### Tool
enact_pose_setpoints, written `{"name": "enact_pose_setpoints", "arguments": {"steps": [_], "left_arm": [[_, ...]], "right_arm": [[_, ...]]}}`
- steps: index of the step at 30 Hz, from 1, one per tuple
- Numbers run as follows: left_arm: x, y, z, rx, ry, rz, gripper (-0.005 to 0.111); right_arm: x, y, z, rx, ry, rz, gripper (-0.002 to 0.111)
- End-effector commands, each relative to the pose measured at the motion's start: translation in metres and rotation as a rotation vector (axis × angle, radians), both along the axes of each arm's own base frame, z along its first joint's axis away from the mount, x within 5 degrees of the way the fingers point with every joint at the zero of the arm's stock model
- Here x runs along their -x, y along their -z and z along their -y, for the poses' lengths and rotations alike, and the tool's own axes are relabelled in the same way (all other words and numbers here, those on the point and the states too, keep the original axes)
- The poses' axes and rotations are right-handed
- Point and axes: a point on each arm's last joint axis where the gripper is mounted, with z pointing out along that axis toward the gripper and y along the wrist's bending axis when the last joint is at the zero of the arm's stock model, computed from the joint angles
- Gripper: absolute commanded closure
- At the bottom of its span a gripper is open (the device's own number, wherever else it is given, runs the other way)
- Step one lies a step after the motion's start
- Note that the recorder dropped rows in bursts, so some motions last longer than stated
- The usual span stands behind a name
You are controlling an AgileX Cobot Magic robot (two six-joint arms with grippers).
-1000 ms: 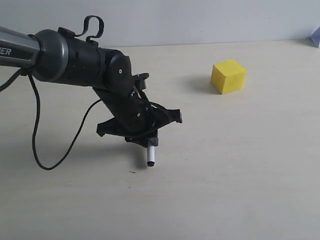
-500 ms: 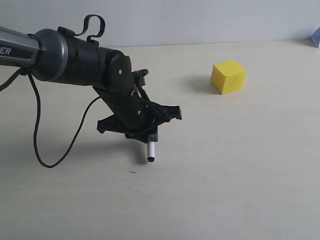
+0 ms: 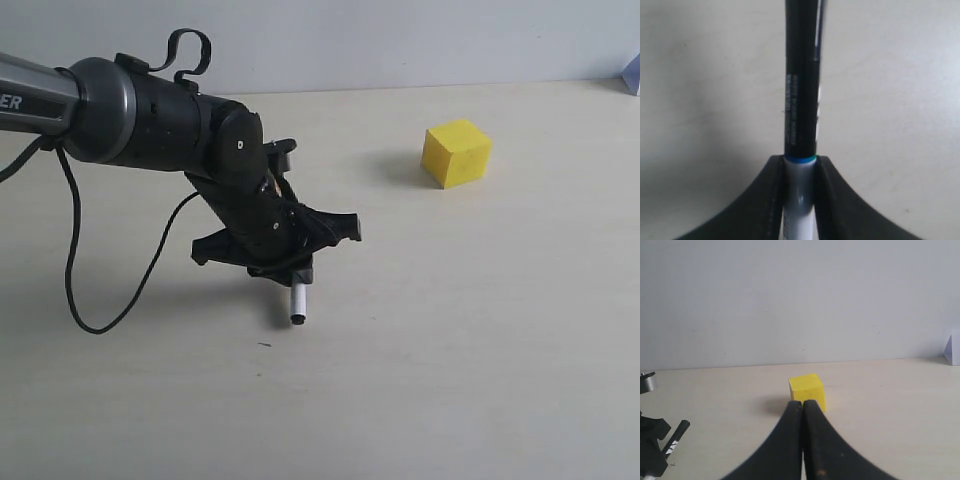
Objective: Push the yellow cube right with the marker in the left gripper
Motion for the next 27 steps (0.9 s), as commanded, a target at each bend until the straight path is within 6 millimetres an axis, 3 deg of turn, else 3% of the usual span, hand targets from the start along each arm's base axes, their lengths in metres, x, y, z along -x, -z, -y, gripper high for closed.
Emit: {"name": "enact_pose_setpoints", "arguments": {"steps": [1, 27], "left_arm": [[-0.0011, -0.0028, -0.0007, -0.001, -0.009, 0.000, 0.107], [0.0004, -0.0024, -0.0013, -0.007, -0.014, -0.018, 0.107]], "right_arm": [[0.0002, 0.0006, 0.0000, 0.001, 0.000, 0.009, 0.108], [0.0002, 0.0006, 0.0000, 0.001, 0.000, 0.009, 0.108]]}}
